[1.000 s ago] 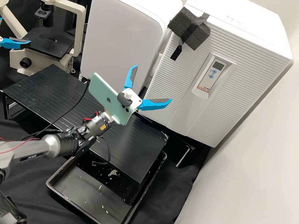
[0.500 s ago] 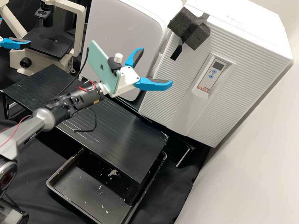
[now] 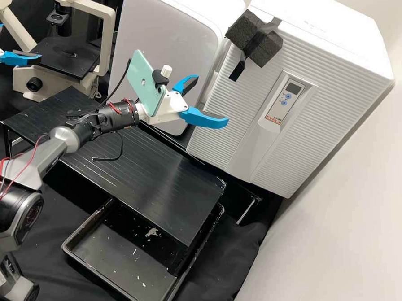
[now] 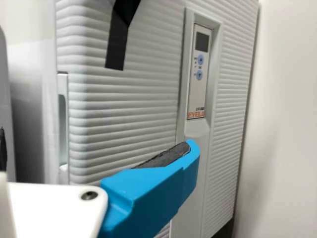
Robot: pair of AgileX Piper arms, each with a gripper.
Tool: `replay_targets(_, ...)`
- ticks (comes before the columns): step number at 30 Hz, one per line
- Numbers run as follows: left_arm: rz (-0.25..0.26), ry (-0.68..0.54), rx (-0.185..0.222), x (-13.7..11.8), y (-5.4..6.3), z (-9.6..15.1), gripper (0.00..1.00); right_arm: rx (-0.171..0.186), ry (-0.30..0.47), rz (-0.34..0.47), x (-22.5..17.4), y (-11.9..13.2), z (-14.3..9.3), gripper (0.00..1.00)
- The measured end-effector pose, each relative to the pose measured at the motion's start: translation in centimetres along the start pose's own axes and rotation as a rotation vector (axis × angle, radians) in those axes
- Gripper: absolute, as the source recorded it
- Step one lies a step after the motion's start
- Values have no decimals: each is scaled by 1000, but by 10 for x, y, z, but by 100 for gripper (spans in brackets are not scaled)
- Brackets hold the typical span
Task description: Open the incubator door
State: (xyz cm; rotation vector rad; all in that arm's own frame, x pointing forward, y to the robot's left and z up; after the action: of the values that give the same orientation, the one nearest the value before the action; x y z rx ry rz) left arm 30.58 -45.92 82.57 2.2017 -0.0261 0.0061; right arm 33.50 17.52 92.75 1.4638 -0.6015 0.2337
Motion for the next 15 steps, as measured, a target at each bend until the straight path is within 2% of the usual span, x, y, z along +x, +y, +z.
replay_targets(7, 0, 0, 0, 0, 0, 0, 100, -5, -30, 46, 1, 6, 1, 100)
replay_targets(15, 0, 0, 0, 0, 0, 0, 100, 23, -98, 96, 5, 14, 9, 100)
